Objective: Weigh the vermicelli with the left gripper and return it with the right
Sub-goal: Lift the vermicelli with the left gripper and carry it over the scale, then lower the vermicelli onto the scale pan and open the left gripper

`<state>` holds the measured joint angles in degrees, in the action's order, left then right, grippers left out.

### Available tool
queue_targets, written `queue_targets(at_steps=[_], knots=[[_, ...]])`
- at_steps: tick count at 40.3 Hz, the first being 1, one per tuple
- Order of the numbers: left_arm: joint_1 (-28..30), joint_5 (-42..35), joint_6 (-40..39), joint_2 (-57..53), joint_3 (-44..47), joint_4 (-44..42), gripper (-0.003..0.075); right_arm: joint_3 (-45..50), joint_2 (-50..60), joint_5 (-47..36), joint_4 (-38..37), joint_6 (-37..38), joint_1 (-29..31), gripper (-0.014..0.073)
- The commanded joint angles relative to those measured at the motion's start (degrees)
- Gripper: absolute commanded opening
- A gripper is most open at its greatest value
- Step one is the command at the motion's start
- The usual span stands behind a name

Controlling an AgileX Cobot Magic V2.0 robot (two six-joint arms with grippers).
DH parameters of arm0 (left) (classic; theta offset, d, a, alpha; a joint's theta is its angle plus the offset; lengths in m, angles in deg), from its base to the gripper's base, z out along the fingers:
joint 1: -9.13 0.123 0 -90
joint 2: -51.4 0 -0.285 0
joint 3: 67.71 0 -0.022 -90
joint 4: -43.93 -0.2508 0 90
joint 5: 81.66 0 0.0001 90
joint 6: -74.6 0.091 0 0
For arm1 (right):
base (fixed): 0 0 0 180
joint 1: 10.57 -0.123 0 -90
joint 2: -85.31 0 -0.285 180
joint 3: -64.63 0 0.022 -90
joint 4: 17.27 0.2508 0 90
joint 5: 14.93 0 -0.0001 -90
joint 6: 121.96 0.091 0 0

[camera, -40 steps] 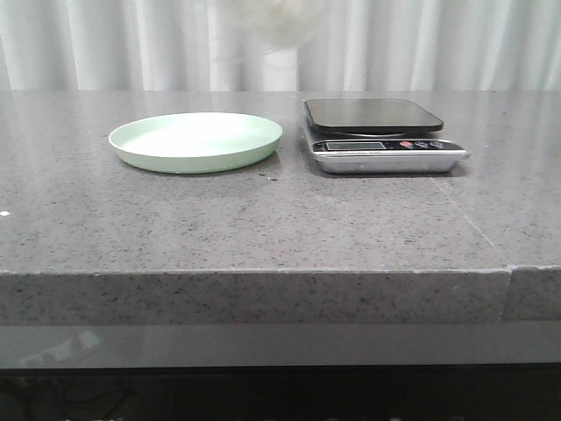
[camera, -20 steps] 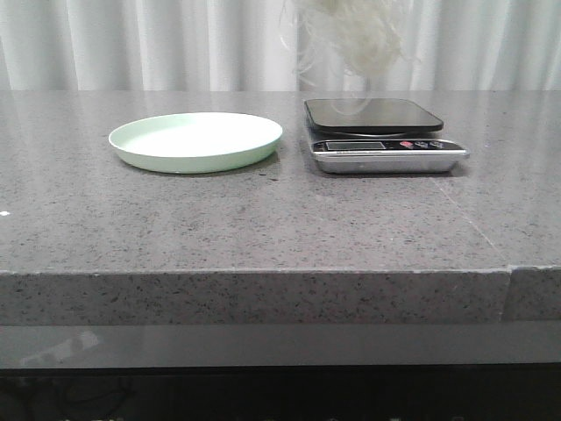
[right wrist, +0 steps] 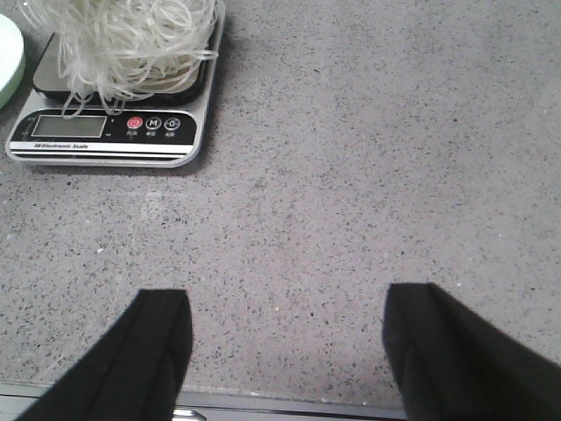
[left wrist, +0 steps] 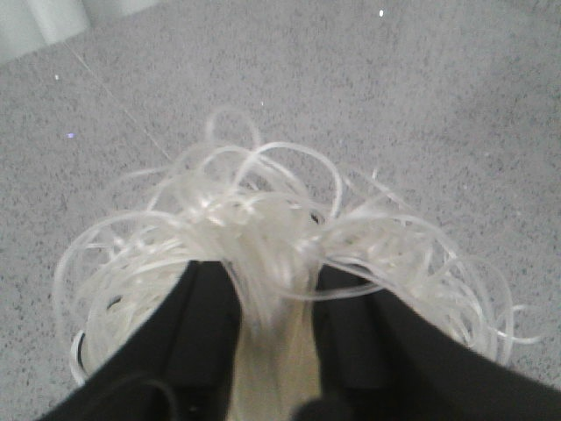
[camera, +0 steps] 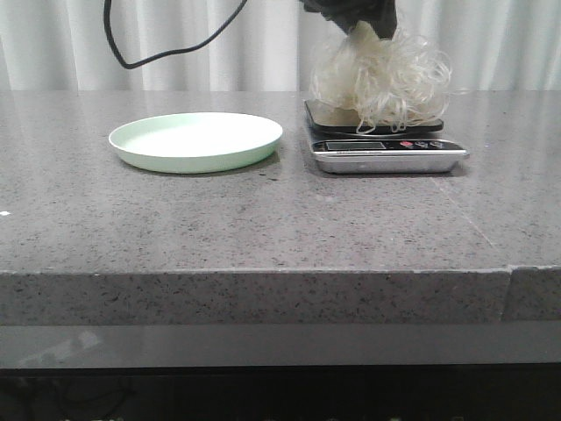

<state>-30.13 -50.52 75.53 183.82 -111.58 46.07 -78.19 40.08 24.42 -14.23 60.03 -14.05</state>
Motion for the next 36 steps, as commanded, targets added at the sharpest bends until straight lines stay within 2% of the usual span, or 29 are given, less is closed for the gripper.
queue_targets(at_steps=[1,12,23,27,36], knots=[[-0.18,-2.19,0.00,-3.84,-2.17,0.32,0.0414,-1.92,-0.47,-3.30,-0.04,-0.50,0.33,0.0575],[-0.18,-0.77,0.00,-7.31,-2.22,-1.67,0.0407,-1.92,-0.47,-3.30,-0.04,-0.50,0.33,0.0575],[-0.18,5.05,0.00,-14.78,-2.22,-5.15,0.0407,-1.92,-0.47,-3.30,-0.04,-0.50,0.33,0.0575],[-0.18,10.13,0.00,-18.78,-2.22,-5.15,0.0407,-1.92,-0.47,-3.30,-0.04,-0.50,0.33,0.0575],[-0.18,26.61,0.00,-28.35,-2.22,-6.68,0.0407,-1.92,-0.47,-3.30,-0.04,-0.50,0.33,0.0575]])
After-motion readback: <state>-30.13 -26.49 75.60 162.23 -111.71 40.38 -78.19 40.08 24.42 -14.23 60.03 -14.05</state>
